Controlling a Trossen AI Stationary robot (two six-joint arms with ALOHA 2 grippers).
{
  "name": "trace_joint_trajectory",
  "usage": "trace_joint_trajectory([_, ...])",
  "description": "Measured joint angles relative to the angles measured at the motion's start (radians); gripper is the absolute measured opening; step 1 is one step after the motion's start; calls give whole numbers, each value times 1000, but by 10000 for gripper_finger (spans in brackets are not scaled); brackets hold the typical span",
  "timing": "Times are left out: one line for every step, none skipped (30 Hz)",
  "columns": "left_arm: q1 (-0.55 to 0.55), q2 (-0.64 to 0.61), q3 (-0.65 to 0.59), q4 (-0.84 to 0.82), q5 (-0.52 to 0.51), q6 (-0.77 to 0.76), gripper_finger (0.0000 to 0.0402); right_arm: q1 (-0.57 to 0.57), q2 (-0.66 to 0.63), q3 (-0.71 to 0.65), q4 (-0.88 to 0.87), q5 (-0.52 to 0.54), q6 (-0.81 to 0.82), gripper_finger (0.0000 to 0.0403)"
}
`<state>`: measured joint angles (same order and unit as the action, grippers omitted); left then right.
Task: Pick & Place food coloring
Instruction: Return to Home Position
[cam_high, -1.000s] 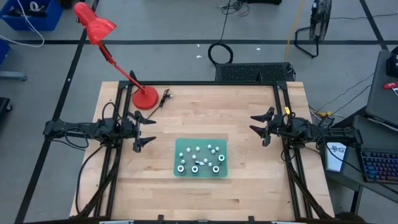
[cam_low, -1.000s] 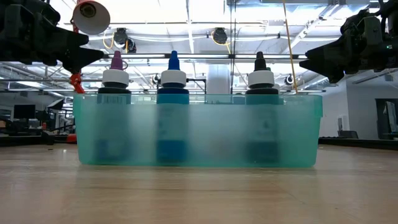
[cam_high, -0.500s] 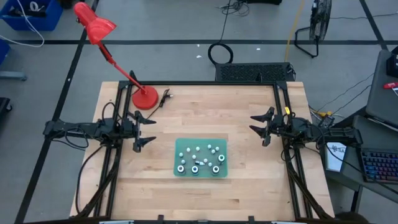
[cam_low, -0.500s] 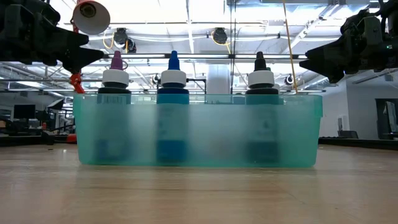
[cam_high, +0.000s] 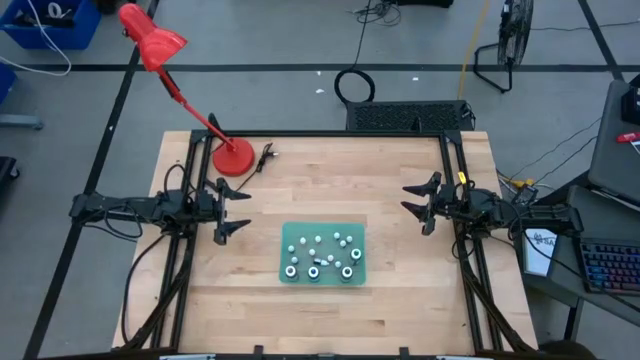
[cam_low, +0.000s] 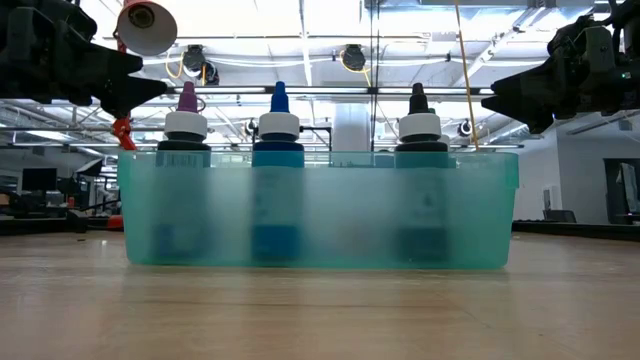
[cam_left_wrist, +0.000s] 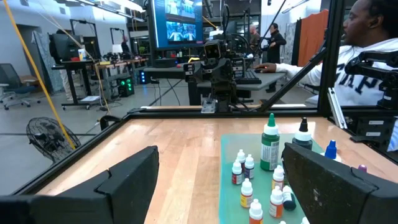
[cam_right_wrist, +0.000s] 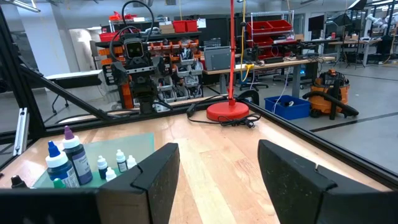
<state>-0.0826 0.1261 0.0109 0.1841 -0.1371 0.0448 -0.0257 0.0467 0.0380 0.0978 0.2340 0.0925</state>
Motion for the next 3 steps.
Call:
trace_joint_trajectory([0, 0, 0, 0, 0, 0, 337, 0, 0, 0, 0, 0, 0, 208])
trace_joint_trajectory([0, 0, 0, 0, 0, 0, 336, 0, 0, 0, 0, 0, 0, 208])
trace_joint_trajectory([0, 0, 0, 0, 0, 0, 336, 0, 0, 0, 0, 0, 0, 208])
